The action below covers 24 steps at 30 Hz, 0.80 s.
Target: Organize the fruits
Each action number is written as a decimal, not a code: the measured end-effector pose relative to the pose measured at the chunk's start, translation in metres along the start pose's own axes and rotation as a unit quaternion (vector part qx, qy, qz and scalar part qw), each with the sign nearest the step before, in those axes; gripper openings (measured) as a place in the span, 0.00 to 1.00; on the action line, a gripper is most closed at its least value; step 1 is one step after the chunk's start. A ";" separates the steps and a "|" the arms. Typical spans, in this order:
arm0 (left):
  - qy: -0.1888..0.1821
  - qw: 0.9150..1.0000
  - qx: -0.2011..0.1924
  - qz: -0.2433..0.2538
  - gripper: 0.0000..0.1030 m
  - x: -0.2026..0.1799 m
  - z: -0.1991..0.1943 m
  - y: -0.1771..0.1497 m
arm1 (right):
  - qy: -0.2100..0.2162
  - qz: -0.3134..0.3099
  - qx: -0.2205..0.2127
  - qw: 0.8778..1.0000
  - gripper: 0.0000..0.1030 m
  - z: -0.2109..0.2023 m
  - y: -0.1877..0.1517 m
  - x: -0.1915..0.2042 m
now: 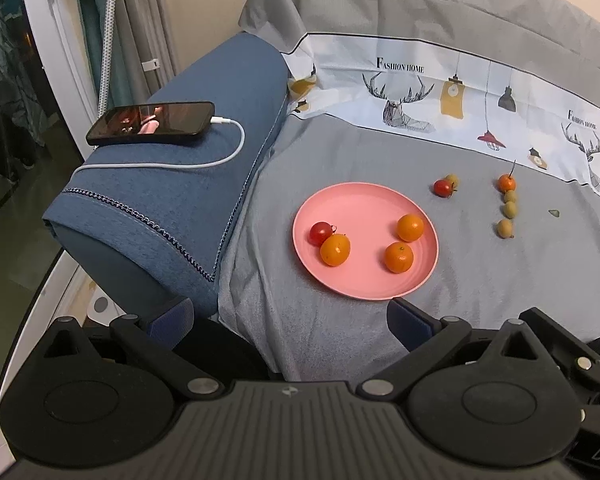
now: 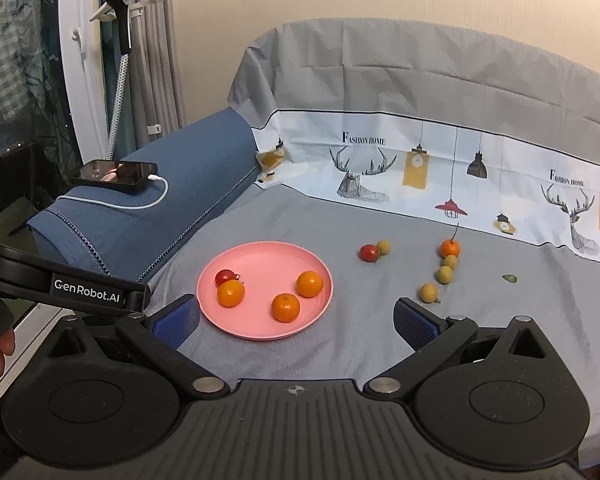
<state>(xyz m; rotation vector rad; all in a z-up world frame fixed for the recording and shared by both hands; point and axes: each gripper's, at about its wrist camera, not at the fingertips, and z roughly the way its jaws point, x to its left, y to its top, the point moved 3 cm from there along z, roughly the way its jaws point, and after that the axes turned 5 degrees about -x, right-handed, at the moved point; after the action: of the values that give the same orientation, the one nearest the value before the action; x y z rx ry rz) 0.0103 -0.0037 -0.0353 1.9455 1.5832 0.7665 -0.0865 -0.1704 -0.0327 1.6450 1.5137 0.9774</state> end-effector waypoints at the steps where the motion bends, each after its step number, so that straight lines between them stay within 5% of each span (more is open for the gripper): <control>1: 0.001 1.000 0.002 0.001 1.00 0.000 0.002 0.000 | 0.000 0.001 0.002 1.000 0.99 0.002 0.000 0.000; 15: -0.001 1.000 0.026 0.014 1.00 -0.018 0.030 0.019 | -0.006 0.027 0.017 0.999 0.99 0.028 -0.003 -0.021; 24: -0.014 0.999 0.041 0.031 1.00 -0.054 0.066 0.044 | -0.056 0.077 0.028 0.995 0.99 0.058 -0.005 -0.073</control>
<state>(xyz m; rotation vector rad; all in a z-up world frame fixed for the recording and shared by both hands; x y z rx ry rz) 0.0787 -0.0679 -0.0576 2.0629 1.5684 0.7057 -0.0409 -0.2424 -0.0701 1.8465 1.3676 0.9128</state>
